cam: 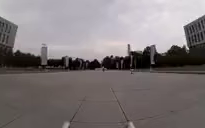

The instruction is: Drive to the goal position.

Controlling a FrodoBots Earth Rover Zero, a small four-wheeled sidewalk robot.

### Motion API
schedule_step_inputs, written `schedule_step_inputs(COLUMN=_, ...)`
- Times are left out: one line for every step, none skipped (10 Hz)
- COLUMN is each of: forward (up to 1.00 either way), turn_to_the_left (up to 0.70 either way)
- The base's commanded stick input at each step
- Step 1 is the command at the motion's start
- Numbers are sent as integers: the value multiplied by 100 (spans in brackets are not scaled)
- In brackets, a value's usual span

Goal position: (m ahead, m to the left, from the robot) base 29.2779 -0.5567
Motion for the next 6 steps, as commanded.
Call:
schedule_step_inputs(forward=60, turn_to_the_left=0)
schedule_step_inputs(forward=60, turn_to_the_left=0)
schedule_step_inputs(forward=60, turn_to_the_left=0)
schedule_step_inputs(forward=60, turn_to_the_left=0)
schedule_step_inputs(forward=60, turn_to_the_left=0)
schedule_step_inputs(forward=60, turn_to_the_left=0)
